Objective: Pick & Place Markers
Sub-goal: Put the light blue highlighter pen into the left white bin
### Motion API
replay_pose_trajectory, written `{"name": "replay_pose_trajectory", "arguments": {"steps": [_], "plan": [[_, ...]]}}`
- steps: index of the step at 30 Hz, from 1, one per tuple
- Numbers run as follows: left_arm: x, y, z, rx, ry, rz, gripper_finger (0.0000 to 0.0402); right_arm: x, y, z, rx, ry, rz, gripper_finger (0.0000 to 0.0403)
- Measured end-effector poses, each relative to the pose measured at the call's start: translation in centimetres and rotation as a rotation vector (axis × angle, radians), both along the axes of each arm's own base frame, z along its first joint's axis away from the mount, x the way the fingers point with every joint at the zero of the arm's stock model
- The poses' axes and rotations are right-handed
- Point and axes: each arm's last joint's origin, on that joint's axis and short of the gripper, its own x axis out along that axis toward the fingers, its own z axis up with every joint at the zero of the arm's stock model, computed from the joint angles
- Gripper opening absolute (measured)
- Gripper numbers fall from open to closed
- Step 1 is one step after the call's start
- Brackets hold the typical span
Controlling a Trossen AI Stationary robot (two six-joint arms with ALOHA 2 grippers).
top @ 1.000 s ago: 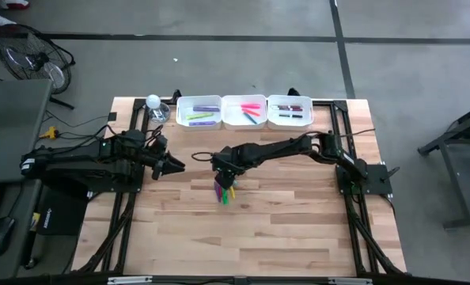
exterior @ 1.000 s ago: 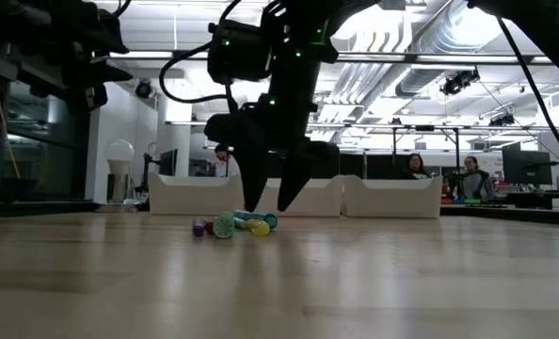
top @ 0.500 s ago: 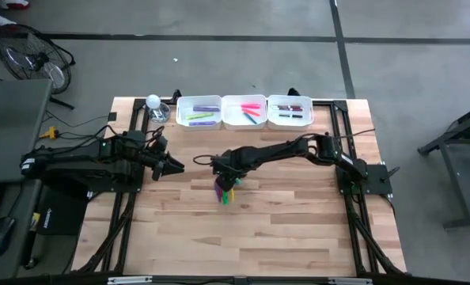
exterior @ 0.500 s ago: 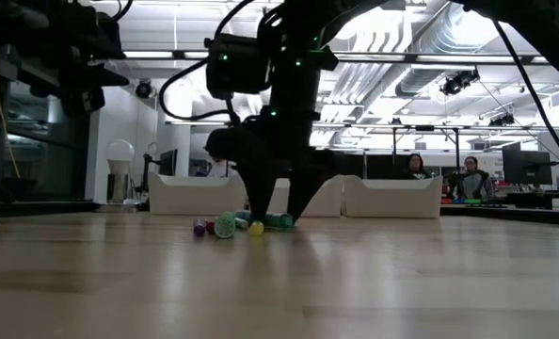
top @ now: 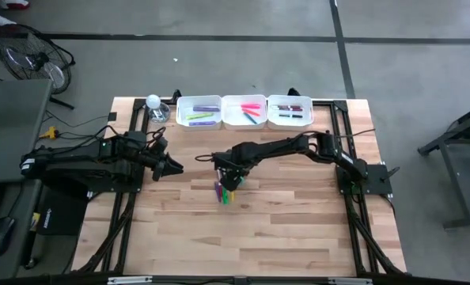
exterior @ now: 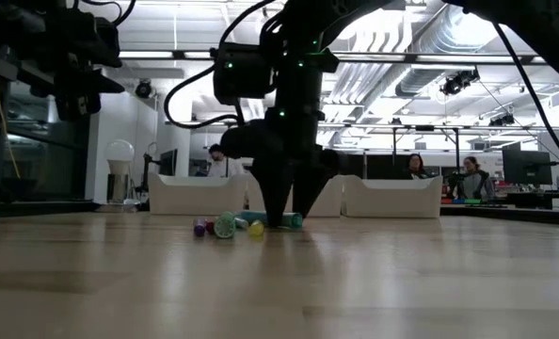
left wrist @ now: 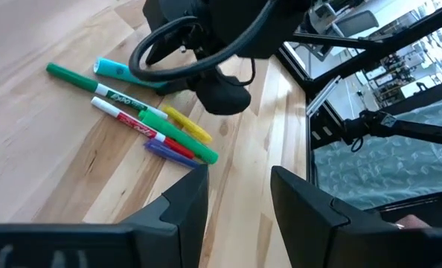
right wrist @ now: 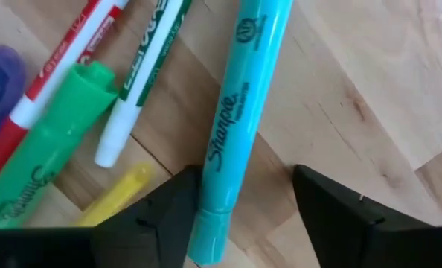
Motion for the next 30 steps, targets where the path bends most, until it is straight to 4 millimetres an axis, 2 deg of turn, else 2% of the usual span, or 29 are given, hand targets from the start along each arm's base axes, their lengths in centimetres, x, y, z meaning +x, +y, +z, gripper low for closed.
{"name": "replay_pose_trajectory", "arguments": {"steps": [18,24,30], "plan": [[0.0,0.0,0.0,0.003,-0.001,0.001,0.0144,-0.3,-1.1,-0.1,0.026,0.035,0.091,0.0056],[0.0,0.0,0.0,0.009,-0.001,0.01,0.0144,-0.4,-1.8,0.1,0.049,0.027,0.101,0.0054],[0.0,0.0,0.0,0.01,-0.001,0.014,0.0144,-0.7,-2.5,1.9,0.004,-0.012,0.114,0.0054]]}}
